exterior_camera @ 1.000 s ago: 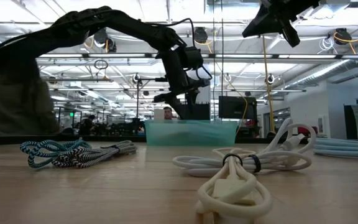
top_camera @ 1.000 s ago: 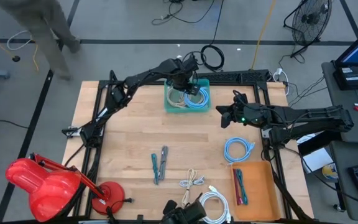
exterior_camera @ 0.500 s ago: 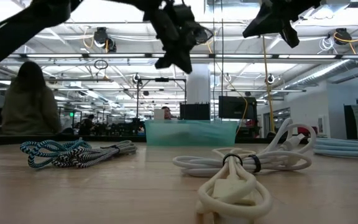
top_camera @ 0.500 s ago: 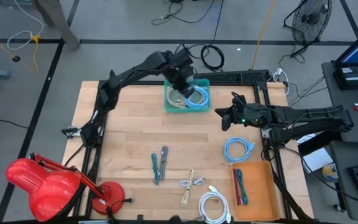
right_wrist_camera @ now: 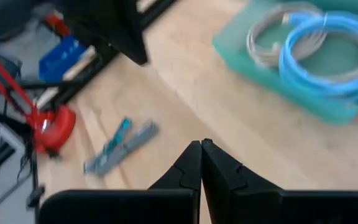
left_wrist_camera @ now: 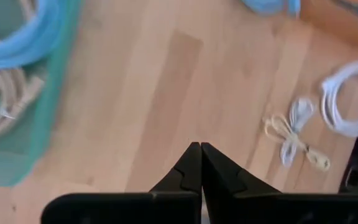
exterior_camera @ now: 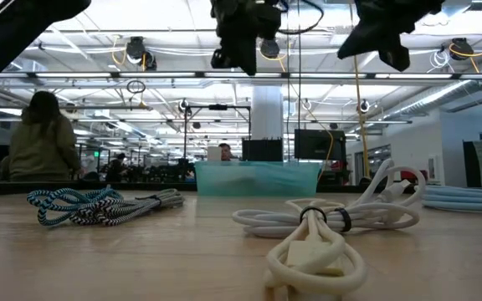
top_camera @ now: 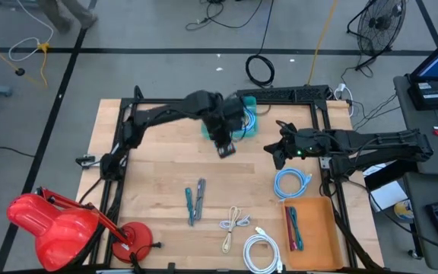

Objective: Pick & Place USB Port
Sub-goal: Put the black charger cable into the orange bin

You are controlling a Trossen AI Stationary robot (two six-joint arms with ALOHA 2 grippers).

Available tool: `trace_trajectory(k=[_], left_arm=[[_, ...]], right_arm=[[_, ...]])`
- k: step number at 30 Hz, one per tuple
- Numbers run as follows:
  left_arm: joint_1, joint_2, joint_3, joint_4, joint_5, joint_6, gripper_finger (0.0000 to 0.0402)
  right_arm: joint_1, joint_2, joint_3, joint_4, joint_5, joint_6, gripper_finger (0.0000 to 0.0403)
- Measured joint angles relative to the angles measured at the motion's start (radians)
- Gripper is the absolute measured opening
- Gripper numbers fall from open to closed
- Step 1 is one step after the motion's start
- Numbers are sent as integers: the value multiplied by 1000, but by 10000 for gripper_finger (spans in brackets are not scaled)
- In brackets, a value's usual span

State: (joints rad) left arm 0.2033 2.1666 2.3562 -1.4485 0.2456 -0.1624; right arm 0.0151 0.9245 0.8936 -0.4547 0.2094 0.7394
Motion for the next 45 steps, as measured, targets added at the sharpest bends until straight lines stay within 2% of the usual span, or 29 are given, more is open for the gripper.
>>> trace_trajectory(k=[6, 16, 24, 32, 36, 45], left_arm=[[-94, 0, -2, -129, -97, 2, 2], [-238, -43, -11, -121, -124, -94, 2], [-384, -74, -67, -122, -302, -232, 2], [-465, -72, -119, -124, -322, -289, 4], [-489, -71, -153, -120, -343, -332, 2], [-530, -107, -348, -10, -343, -499, 2]], right_arm=[[20, 0, 0, -84, -50, 57, 0], [116, 33, 0, -96, 55, 218, 0], [242, 157, 0, -55, 107, 379, 0], [349, 325, 0, 148, 135, 472, 0], [377, 385, 0, 193, 134, 511, 0], [412, 402, 0, 196, 130, 527, 0]])
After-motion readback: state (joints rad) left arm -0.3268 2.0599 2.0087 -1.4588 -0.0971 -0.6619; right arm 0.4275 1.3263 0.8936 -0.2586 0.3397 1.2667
